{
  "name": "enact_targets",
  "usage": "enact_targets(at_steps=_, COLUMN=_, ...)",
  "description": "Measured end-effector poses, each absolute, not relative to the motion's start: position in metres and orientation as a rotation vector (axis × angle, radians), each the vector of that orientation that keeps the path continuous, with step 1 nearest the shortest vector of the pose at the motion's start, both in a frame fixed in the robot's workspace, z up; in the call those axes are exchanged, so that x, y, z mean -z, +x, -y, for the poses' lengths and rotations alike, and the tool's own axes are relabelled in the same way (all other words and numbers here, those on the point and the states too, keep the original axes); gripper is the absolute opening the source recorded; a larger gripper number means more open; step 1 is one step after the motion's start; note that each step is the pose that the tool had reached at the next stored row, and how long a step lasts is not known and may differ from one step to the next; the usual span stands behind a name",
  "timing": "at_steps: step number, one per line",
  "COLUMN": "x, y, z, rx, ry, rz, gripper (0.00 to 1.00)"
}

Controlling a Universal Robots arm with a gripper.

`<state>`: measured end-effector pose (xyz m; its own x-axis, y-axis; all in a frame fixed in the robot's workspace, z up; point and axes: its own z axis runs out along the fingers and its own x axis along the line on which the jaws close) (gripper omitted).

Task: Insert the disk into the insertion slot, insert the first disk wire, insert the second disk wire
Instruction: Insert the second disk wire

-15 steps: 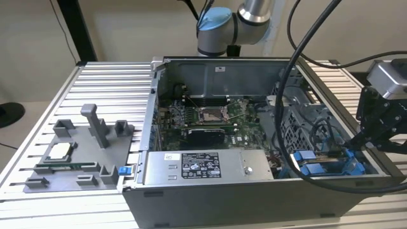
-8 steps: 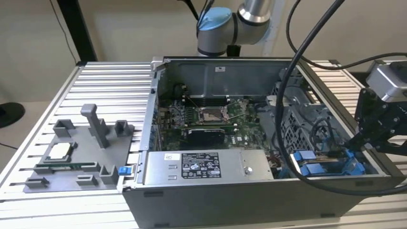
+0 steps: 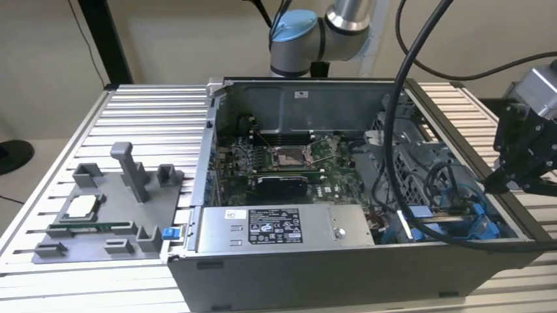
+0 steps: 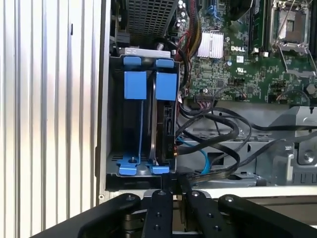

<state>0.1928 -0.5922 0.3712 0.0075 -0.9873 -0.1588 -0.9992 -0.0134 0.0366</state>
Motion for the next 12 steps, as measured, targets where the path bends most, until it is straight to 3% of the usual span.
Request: enact_targets(at_steps=12, x=-0.405, y=0.164, z=0.592, rx=-0.231, ry=-2.157, rz=-2.134, gripper=0.0)
